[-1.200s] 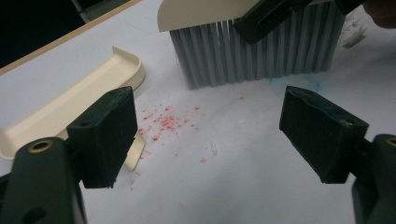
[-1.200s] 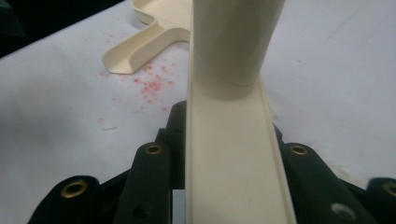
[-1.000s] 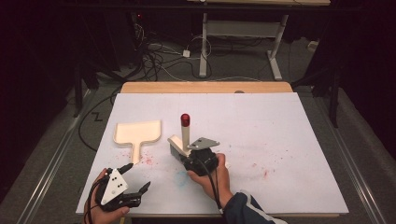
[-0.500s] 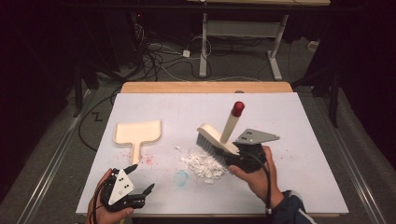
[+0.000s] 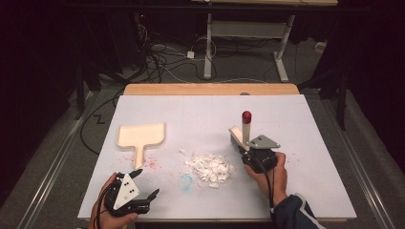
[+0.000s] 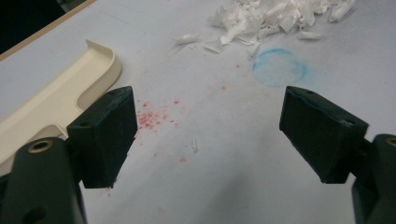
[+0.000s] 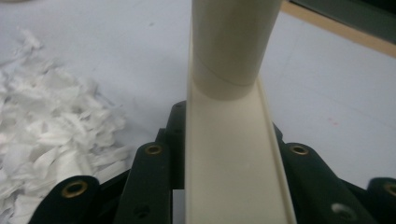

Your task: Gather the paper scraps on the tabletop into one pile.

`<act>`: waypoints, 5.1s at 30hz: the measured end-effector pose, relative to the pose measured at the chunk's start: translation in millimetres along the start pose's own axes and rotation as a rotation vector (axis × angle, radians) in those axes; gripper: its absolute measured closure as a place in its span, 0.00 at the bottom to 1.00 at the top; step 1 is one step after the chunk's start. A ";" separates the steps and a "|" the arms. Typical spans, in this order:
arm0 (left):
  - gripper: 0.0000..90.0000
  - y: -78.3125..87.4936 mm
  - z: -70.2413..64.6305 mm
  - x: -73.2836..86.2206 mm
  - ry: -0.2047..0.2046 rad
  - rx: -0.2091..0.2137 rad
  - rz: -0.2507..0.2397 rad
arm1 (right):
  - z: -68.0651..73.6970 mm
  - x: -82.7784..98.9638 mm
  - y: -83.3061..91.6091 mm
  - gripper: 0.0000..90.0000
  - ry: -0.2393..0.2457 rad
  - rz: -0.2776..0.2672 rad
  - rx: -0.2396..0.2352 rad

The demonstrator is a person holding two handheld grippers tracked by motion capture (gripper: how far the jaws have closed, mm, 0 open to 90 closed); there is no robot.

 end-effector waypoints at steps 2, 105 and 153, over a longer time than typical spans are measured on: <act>0.20 -0.5 -0.2 0.3 0.001 0.000 0.001 | 12.8 2.5 -3.5 0.76 0.012 0.000 -0.012; 0.20 -8.7 -12.9 8.5 -0.047 0.062 0.092 | 9.7 23.5 82.7 0.76 0.394 -0.065 -0.659; 0.20 -15.8 -13.6 5.9 -0.048 0.080 0.095 | 57.4 35.7 63.1 0.76 0.429 0.005 -0.749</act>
Point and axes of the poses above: each handheld gripper's, and its own axes: y roughly backward along the jaws, x roughly out of its underside, z roughly to its left, the point moved 6 cm from there along -y, roughly forward along the jaws, and after that the axes turned 3 degrees about -y, right-handed, at the moved point
